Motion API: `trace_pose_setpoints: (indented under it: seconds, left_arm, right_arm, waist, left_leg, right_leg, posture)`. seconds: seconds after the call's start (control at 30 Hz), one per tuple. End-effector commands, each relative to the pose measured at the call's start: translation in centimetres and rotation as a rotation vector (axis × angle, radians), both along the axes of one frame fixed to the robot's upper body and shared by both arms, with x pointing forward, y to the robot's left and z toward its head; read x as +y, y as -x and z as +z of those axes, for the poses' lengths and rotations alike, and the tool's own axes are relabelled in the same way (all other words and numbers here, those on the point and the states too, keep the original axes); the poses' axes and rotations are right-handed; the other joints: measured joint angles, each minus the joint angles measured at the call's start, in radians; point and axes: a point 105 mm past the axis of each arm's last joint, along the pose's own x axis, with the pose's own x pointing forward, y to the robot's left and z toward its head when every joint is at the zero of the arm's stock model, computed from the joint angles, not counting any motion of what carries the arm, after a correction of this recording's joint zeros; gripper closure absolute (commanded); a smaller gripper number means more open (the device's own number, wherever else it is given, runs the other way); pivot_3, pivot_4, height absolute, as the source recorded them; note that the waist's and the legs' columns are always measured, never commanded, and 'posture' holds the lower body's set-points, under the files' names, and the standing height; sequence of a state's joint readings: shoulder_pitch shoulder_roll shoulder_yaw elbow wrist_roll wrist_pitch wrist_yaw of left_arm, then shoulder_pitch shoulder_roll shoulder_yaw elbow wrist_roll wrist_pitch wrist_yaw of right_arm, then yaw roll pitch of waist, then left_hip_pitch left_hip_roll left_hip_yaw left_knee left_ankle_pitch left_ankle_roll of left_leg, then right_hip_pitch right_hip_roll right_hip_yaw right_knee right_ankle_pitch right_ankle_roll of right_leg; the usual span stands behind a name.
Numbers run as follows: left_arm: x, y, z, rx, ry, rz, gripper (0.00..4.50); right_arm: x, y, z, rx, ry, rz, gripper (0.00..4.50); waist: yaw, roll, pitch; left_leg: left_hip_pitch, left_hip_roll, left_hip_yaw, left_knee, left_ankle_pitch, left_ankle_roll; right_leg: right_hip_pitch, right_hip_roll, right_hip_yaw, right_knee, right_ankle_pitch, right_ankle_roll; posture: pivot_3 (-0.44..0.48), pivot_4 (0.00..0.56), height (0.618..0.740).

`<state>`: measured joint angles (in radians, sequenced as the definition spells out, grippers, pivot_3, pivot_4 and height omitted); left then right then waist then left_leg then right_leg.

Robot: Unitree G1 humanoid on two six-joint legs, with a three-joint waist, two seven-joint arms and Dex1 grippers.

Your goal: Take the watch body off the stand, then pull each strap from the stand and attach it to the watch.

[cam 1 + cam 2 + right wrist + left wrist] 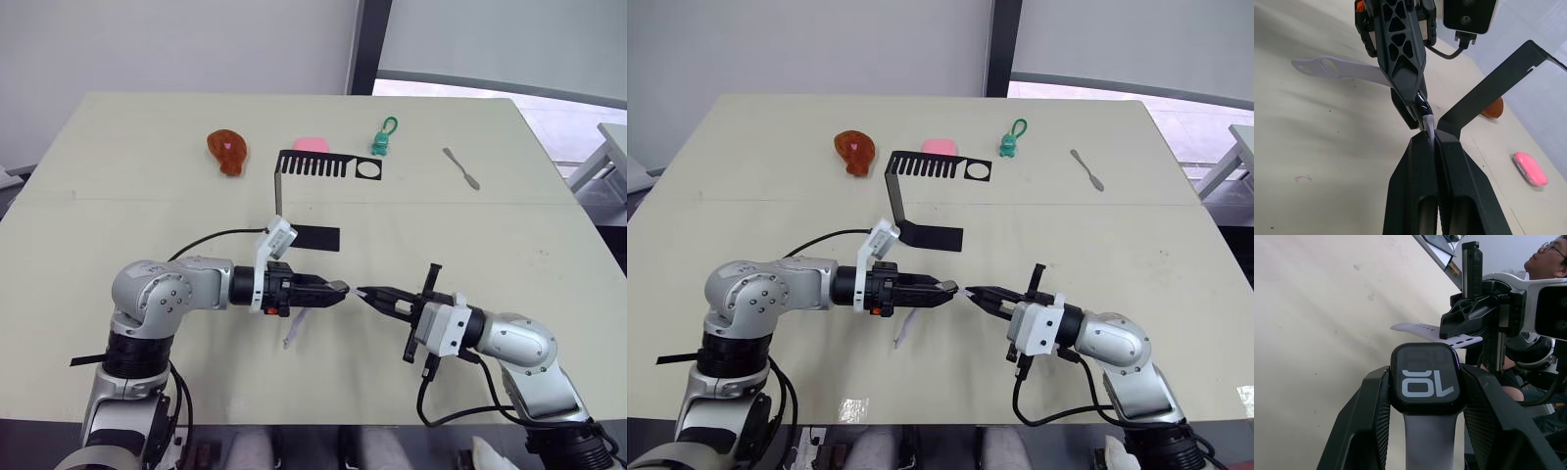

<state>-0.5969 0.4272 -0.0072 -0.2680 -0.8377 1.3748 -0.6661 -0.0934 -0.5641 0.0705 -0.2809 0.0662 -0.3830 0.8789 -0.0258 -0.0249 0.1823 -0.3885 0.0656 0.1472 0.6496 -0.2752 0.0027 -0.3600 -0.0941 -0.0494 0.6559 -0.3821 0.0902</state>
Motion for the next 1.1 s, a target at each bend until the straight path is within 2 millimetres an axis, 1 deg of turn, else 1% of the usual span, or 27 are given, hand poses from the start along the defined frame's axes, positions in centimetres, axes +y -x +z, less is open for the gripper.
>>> trace_pose_setpoints:
  seconds: [0.03,0.8,1.1]
  left_arm:
    - [-1.48,1.71,1.12,-0.025,0.043,-0.113,2.89]
    - [-1.58,1.68,0.63,-0.035,0.013,-0.111,2.89]
    - [-1.91,1.64,0.56,-0.045,0.009,-0.099,2.89]
  right_arm:
    - [0.47,0.24,1.02,-0.054,-0.047,0.008,4.5]
    - [0.47,-0.13,1.37,-0.083,-0.052,-0.011,4.5]
    - [0.69,-0.19,1.32,-0.081,-0.049,-0.01,4.5]
  waist:
    - [0.0,0.0,0.0]
    - [0.0,0.0,0.0]
    - [0.0,0.0,0.0]
  left_leg:
    - [0.0,0.0,0.0,0.0,0.0,0.0]
    - [0.0,0.0,0.0,0.0,0.0,0.0]
    - [0.0,0.0,0.0,0.0,0.0,0.0]
  right_leg:
    - [0.0,0.0,0.0,0.0,0.0,0.0]
    - [0.0,0.0,0.0,0.0,0.0,0.0]
    - [0.0,0.0,0.0,0.0,0.0,0.0]
  posture:
    - [0.0,0.15,0.74]
    - [0.0,0.15,0.74]
    - [0.0,0.15,0.74]
